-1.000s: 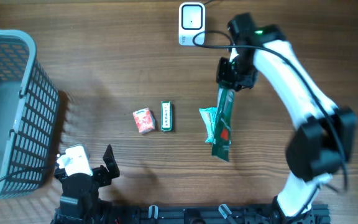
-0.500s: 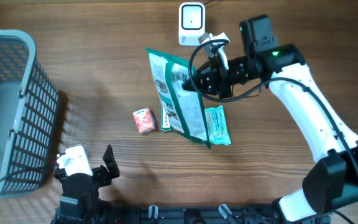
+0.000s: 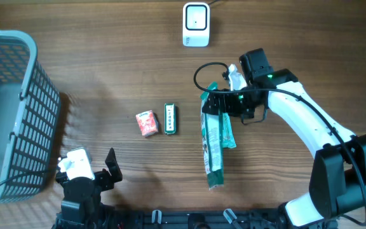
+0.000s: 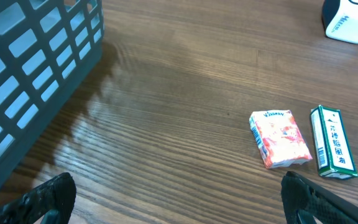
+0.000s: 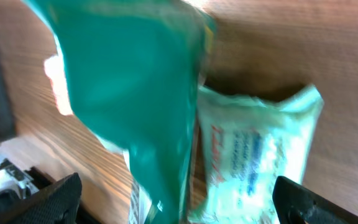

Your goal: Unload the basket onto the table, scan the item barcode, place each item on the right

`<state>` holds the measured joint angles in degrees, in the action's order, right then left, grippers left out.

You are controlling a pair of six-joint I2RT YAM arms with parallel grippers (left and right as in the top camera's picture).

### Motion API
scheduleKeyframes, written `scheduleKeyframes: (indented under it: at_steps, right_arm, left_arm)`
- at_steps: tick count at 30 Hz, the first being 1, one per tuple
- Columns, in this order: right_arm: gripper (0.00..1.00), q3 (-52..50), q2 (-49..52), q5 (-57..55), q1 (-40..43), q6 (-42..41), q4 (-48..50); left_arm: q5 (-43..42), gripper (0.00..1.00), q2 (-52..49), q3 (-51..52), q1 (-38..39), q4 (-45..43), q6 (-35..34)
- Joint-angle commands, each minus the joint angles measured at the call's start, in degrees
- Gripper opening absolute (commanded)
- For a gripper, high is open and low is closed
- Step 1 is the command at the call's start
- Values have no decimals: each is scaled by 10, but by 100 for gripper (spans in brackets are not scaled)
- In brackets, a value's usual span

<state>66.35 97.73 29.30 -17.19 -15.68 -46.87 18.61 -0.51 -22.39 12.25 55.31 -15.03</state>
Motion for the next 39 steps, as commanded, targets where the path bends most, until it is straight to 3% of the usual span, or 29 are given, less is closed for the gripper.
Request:
scheduleKeyframes:
  at_steps: [1,6,12,14,16,20,21,22,28,31,39]
  right_arm:
    - [100,0,4,-27,-5,-41,-52]
    - [100,-16,4,-24,-47,-40,-82]
    - [100,-156,4,-24,-67,-91,52]
    - [97,-203,4,21,-68,-98,99]
    - [80,-216,4,71,-67,-98,124]
    - [35,-216,4,117,-67,-98,144]
    - [14,-216,4,117,-67,-97,146]
    - [4,-216,4,117,-67,-97,146]
    - [4,-186,-19,238,-67,-32,96]
    - [4,-150,-87,256,-67,-8,62]
    - [5,-135,-349,-43,-68,-9,69]
  left_arm:
    - [3,100,2,3,-3,-2,-5]
    - [3,100,2,3,-3,-2,-5]
    - [3,100,2,3,-3,-2,-4]
    - [3,100,2,3,-3,-2,-4]
    - [3,100,2,3,-3,-2,-5]
    - [3,100,2,3,-3,-2,-5]
    - [3,100,2,3,-3,-2,-5]
    - [3,100,2,3,-3,-2,-4]
    - [3,100,2,3,-3,-2,-5]
    - [3,100,2,3,-3,-2,-4]
    - [3,100,2,3,-3,-2,-5]
